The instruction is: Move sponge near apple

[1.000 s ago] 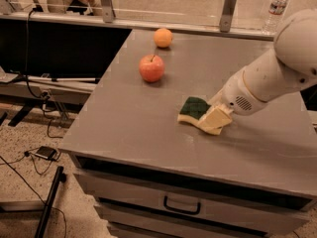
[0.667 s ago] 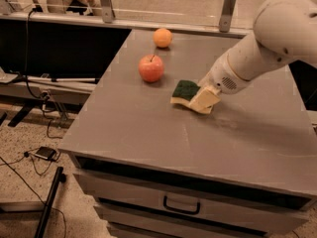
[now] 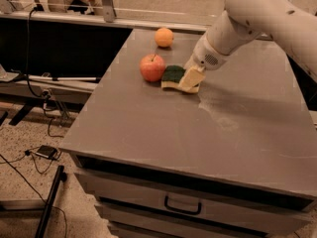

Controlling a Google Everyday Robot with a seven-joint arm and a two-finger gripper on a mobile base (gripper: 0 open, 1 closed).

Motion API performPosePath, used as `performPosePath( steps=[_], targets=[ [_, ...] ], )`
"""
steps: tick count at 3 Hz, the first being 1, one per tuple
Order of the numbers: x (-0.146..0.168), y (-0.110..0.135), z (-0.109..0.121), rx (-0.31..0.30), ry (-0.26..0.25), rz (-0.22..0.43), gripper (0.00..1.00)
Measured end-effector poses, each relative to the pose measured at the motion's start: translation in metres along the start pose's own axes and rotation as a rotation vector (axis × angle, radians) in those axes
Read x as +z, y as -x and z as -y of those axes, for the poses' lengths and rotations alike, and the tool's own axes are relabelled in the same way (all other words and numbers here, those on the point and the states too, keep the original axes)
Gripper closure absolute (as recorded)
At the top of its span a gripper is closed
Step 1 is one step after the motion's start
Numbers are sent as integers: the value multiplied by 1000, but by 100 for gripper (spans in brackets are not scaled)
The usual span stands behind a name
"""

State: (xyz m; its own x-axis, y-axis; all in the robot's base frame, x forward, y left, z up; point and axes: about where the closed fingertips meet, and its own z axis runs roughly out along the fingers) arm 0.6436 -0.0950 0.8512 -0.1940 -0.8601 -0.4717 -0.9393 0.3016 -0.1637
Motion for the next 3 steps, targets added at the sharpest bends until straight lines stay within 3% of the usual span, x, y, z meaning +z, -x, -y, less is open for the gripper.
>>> performPosePath(
  steps=[2, 3],
  targets=[
    [-10, 10, 5, -9, 0, 8, 58],
    [-7, 10, 4, -10, 5, 7, 27]
  ],
)
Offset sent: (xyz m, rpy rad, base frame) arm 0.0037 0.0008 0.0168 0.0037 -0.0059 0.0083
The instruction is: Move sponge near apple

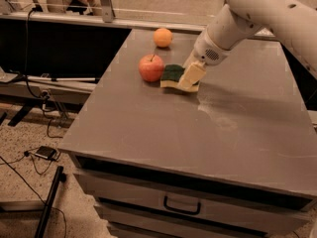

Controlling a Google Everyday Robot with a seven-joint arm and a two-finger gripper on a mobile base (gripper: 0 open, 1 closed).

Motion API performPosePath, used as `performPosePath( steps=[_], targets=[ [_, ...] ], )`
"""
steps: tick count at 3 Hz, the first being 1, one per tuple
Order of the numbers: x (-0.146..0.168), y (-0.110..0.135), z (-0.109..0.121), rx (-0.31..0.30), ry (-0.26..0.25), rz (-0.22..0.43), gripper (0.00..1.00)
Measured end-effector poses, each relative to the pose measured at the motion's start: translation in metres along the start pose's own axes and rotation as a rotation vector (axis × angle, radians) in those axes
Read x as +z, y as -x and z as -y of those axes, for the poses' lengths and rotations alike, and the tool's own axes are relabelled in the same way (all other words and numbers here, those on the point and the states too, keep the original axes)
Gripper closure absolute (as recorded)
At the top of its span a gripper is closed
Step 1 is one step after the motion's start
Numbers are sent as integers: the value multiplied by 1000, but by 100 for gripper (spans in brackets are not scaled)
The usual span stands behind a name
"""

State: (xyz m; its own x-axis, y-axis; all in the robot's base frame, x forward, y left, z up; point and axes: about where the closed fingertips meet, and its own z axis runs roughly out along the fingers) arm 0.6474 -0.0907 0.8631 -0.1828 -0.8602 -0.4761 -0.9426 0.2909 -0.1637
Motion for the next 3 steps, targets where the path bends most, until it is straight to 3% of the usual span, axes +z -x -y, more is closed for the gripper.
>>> performPosePath(
  steps=[1, 2, 3],
  targets=[
    [2, 0, -1, 0, 3, -1, 4],
    [1, 1, -2, -20, 10, 11, 0],
    [-20, -8, 0, -77, 36, 26, 0]
  ],
)
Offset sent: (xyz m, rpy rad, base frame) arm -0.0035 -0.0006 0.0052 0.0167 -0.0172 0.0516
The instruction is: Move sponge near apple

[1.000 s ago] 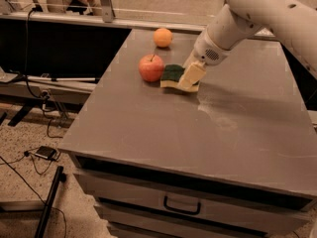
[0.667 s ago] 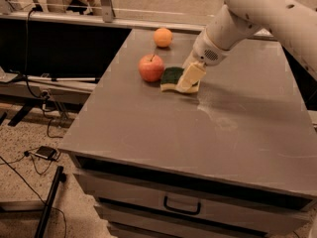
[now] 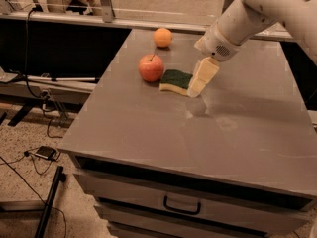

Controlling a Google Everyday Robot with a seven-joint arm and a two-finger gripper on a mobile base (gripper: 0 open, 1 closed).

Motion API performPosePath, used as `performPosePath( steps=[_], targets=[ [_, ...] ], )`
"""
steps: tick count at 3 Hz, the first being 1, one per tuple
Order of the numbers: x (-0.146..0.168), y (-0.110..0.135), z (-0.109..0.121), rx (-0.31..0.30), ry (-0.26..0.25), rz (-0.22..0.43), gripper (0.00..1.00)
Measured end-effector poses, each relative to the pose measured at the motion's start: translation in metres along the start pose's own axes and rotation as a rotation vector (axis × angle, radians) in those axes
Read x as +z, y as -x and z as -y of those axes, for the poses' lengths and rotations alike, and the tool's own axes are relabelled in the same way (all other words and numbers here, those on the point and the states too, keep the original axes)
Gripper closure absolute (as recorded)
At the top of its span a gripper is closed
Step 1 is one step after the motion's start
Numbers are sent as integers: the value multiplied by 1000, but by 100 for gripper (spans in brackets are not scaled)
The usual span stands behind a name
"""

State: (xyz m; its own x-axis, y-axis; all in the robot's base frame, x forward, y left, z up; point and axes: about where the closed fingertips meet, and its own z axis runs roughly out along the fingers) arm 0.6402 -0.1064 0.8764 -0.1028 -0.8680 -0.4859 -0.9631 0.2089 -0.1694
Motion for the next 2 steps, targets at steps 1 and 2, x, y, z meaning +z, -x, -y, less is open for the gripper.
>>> performPosePath(
  steps=[1, 2],
  targets=[
    [-25, -8, -2, -61, 15, 15, 0],
    [-28, -8, -2, -76, 18, 17, 0]
  ],
)
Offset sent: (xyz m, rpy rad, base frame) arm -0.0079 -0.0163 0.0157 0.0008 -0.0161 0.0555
